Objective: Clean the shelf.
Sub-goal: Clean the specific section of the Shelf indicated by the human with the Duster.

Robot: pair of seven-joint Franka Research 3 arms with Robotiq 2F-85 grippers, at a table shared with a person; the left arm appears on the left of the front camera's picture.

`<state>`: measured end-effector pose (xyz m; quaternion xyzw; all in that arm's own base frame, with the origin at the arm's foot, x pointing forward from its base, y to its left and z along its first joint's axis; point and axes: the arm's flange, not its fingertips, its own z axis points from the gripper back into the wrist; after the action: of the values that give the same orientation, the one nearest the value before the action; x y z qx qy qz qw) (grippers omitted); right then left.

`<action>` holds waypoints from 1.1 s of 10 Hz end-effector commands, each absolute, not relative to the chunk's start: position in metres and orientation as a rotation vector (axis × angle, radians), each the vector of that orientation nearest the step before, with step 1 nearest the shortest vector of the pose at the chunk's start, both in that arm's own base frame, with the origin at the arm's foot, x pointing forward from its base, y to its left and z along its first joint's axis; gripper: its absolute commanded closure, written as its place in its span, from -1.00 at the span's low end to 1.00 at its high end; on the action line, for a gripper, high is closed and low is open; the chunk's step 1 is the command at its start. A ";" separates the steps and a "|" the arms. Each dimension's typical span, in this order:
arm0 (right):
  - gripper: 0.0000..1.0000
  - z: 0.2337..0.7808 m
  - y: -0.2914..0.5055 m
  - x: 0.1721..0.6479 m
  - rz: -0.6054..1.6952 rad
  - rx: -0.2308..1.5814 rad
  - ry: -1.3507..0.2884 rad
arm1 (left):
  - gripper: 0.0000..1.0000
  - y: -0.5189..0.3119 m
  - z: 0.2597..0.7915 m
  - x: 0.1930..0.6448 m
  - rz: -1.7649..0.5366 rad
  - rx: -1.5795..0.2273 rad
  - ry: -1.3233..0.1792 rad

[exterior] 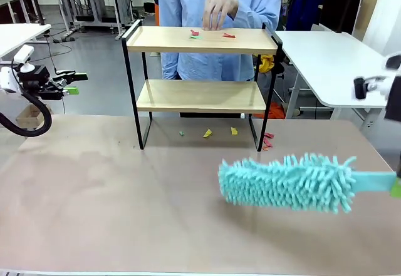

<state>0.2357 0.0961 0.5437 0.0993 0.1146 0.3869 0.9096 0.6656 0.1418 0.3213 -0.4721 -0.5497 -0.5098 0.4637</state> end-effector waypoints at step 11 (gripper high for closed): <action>0.85 0.748 0.344 0.281 -0.056 0.598 -0.215 | -1.00 0.140 0.323 0.663 -1.262 -1.153 -1.364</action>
<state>0.2689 0.3321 0.7446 0.3036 -0.0894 0.0029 0.9486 0.6655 0.1419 0.3210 -0.4723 -0.5496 -0.5096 0.4639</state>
